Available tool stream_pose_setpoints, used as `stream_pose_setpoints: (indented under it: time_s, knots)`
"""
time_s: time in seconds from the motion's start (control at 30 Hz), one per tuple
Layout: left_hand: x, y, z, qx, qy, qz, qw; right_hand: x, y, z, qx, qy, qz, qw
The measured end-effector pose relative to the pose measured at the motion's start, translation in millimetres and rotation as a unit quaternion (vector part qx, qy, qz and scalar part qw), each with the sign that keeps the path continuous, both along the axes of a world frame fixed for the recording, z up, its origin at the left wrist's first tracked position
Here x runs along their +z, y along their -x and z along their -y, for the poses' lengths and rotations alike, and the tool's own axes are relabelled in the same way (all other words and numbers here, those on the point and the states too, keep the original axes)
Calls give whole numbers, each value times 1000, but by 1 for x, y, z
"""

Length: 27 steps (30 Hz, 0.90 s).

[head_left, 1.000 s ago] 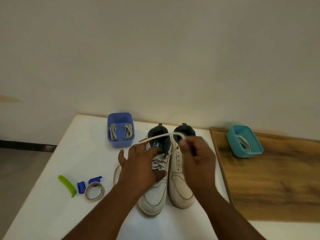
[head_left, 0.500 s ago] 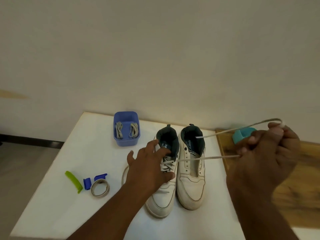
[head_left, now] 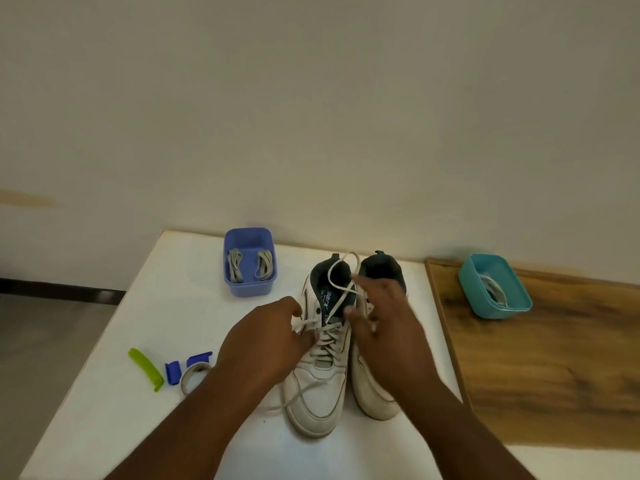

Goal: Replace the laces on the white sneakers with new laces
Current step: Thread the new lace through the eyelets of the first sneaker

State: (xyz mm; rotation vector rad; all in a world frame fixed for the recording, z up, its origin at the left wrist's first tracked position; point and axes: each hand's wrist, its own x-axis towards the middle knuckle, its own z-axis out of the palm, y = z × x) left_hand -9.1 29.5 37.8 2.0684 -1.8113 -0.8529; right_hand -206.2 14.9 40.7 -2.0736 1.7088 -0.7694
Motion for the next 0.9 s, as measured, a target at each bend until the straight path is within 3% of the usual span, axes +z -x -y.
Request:
stream_pose_setpoints:
  time_s: [0.07,0.13,0.2,0.27,0.33,0.4,0.5,0.57,0.63,0.7,0.77,0.83,0.9]
  knots:
    - [2,-1,0,8,1,-23,1000,-16,-2,0,-10,-31,-80,996]
    - [5,-2,2,14,0,-67,998,-23,-2,1,-27,-48,-82,995]
    - [10,0,6,28,1,-165,986,-23,-1,3,-31,-33,-54,998]
    - [22,3,7,62,-3,-304,951,-20,0,5,-46,13,-54,997]
    - [36,6,6,101,-21,-457,883,-20,4,7,-71,22,-105,992]
    - [49,8,5,112,-23,-599,793,-25,6,8,-81,0,-137,987]
    - [57,6,5,113,-2,-737,666,-26,5,10,-70,-1,-60,996]
    - [59,2,6,115,16,-780,615,-20,4,12,-57,22,-6,998]
    - [59,-1,5,124,35,-794,594,-16,5,11,-41,25,24,999]
    - [60,-2,5,135,52,-795,589,-16,4,8,-19,8,-24,999]
    - [61,-1,6,159,59,-774,610,-22,4,8,1,-5,-69,998]
    - [53,1,9,205,38,-679,704,-23,3,8,8,-11,-73,997]
    - [37,0,7,208,-15,-498,842,-23,3,7,10,-19,-72,997]
